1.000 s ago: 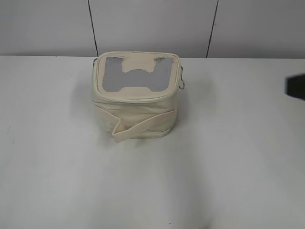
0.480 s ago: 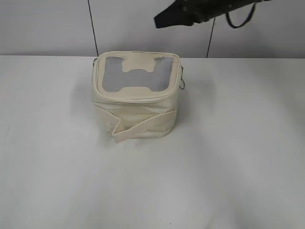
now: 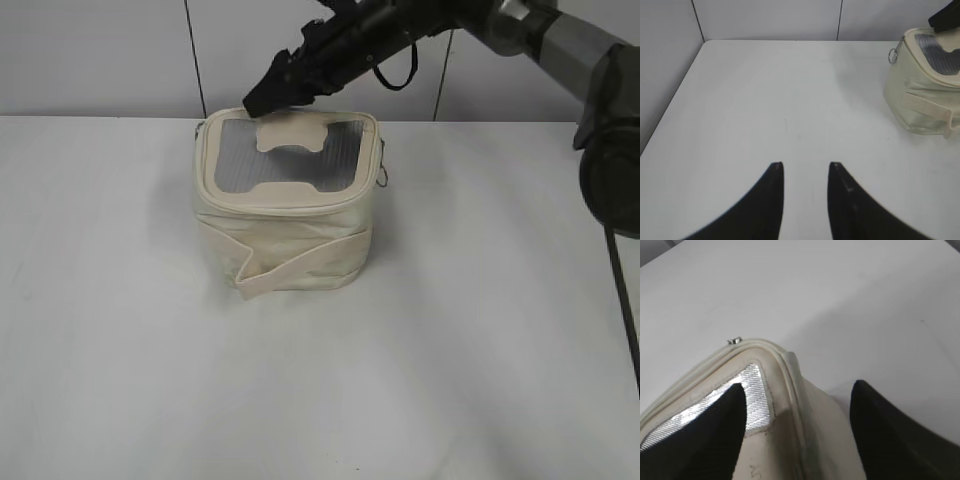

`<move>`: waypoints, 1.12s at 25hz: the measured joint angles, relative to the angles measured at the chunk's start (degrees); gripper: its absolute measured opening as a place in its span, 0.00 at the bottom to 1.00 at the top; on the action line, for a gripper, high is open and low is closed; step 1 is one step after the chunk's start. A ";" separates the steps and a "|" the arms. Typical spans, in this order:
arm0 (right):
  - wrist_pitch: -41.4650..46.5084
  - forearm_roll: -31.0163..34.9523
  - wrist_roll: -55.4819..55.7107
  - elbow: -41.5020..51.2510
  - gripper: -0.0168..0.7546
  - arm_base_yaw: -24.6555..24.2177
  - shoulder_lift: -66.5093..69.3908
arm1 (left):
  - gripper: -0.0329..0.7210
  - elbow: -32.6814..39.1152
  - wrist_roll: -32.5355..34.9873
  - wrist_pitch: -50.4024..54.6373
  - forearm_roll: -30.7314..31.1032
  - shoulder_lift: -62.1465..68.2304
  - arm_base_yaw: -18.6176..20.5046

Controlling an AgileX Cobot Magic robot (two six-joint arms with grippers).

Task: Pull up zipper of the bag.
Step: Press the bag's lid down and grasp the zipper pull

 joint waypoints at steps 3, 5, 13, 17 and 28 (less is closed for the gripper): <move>0.12 -2.28 0.93 -0.23 0.64 0.99 1.06 | 0.36 -0.32 0.00 -0.02 -0.50 1.47 0.00; 0.12 -2.88 1.48 -0.31 0.50 1.42 1.49 | 0.36 -0.63 0.00 -0.64 -3.79 5.91 -0.07; 0.70 -2.80 1.85 -0.58 0.10 1.61 1.61 | 0.36 -1.85 22.02 -27.76 -38.19 35.20 -7.38; 1.01 -2.80 2.00 -0.63 0.10 1.61 1.61 | 0.36 -7.67 48.99 -26.25 -61.06 55.33 -7.00; 1.74 -2.56 2.05 -0.77 0.10 1.55 1.63 | 0.56 -32.70 102.15 -4.33 -78.64 102.30 9.78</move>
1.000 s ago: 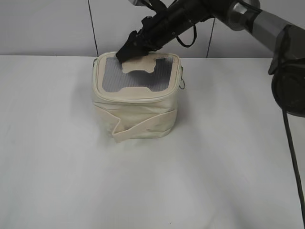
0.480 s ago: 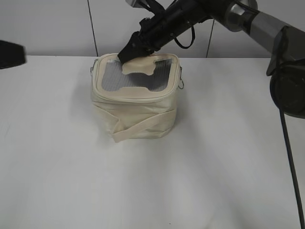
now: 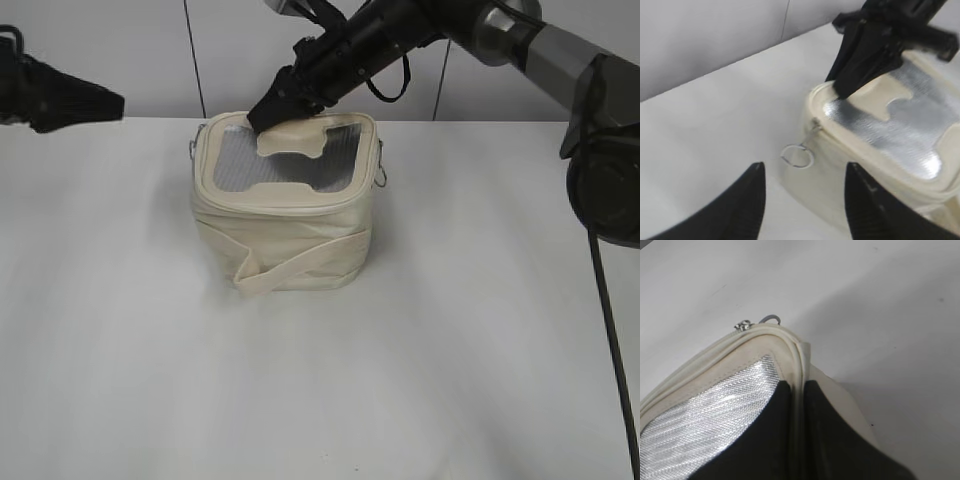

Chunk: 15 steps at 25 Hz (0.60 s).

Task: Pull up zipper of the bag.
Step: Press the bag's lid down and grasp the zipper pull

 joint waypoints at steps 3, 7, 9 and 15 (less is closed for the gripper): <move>0.00 0.00 0.00 0.00 0.10 0.00 0.00 | 0.61 -4.17 9.24 -2.34 0.00 7.34 -1.38; 0.00 0.06 0.00 0.00 0.10 0.00 0.00 | 0.64 -8.20 16.75 -3.36 0.48 13.99 -2.83; 0.00 0.18 0.00 0.00 0.10 0.00 0.00 | 0.68 -10.16 18.23 -3.65 0.77 16.55 -3.61; 0.06 0.35 0.00 0.00 0.09 0.00 0.00 | 0.76 -14.98 19.40 -4.32 2.32 19.84 -6.38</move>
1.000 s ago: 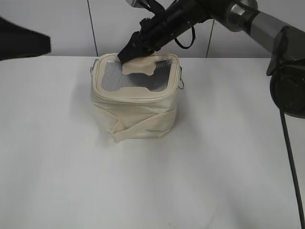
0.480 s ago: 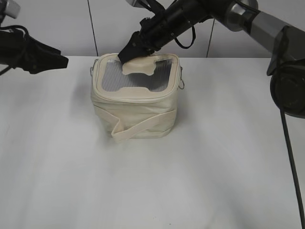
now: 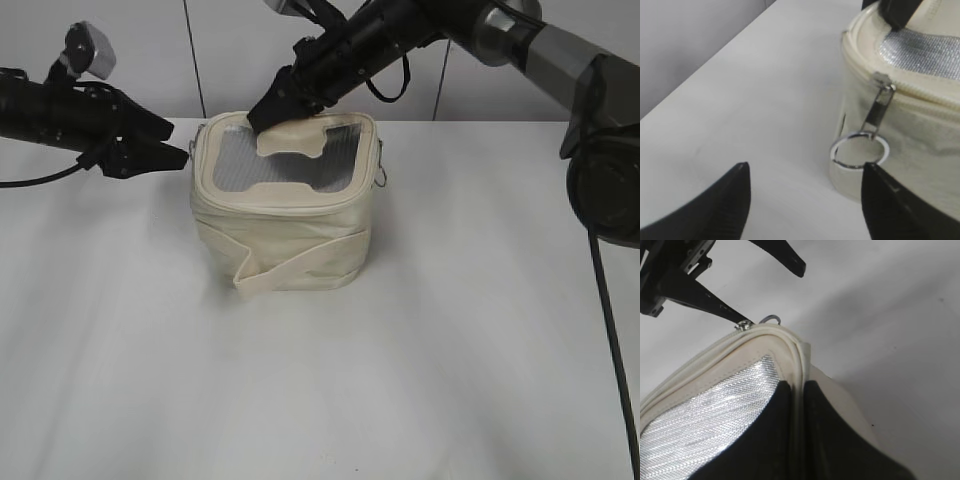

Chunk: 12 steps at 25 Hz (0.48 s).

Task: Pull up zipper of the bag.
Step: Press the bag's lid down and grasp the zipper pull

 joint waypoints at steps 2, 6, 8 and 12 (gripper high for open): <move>0.00 0.04 0.00 0.00 0.09 0.00 0.00 | 0.76 -0.77 0.00 -1.29 1.13 0.27 -1.25; 0.00 0.06 0.00 0.00 0.09 0.00 0.00 | 0.76 -1.05 0.17 -3.73 2.21 0.32 -3.23; 0.00 0.06 0.00 0.00 0.09 -0.06 0.00 | 0.76 -1.05 0.17 -5.66 2.48 0.32 -3.88; 0.00 0.06 0.07 0.00 0.09 -0.11 0.04 | 0.76 -1.17 0.17 -7.92 3.71 0.32 -4.92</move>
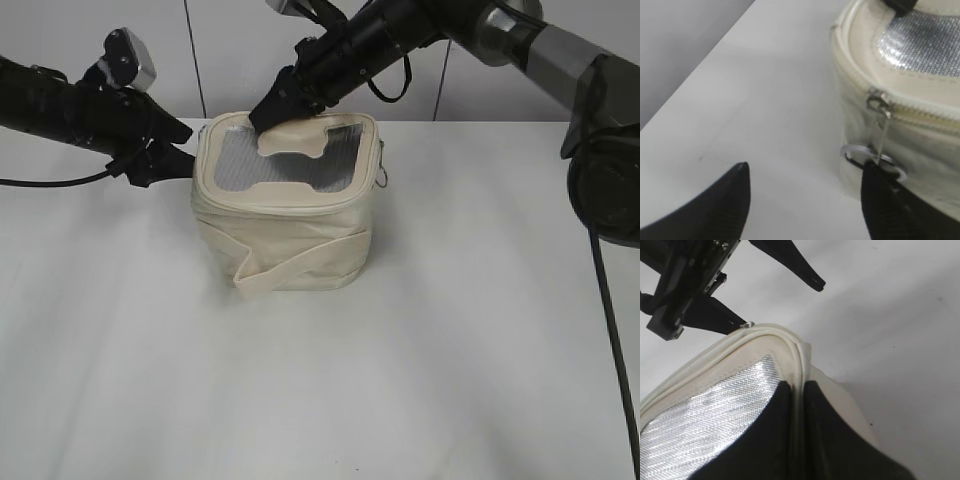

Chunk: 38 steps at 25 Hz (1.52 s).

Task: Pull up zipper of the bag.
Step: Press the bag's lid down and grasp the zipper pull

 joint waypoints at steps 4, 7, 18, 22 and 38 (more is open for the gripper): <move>0.00 0.00 0.00 0.00 0.09 0.00 0.00 | 0.75 -0.39 -0.90 -0.39 5.22 0.00 -0.44; 0.00 0.05 -0.06 0.00 0.09 0.00 0.02 | 0.75 -0.39 -2.56 0.84 9.54 0.05 -0.43; 0.06 0.12 -0.06 0.00 0.09 0.00 0.02 | 0.75 -0.33 -3.70 2.99 5.40 -1.64 0.47; 0.12 0.12 0.00 0.00 0.09 0.00 0.02 | 0.75 -0.33 -3.70 3.08 4.69 -1.71 0.19; 0.12 -0.44 0.05 -0.04 0.09 -0.42 0.02 | 0.24 -0.28 -3.57 -2.73 3.88 -1.78 -2.84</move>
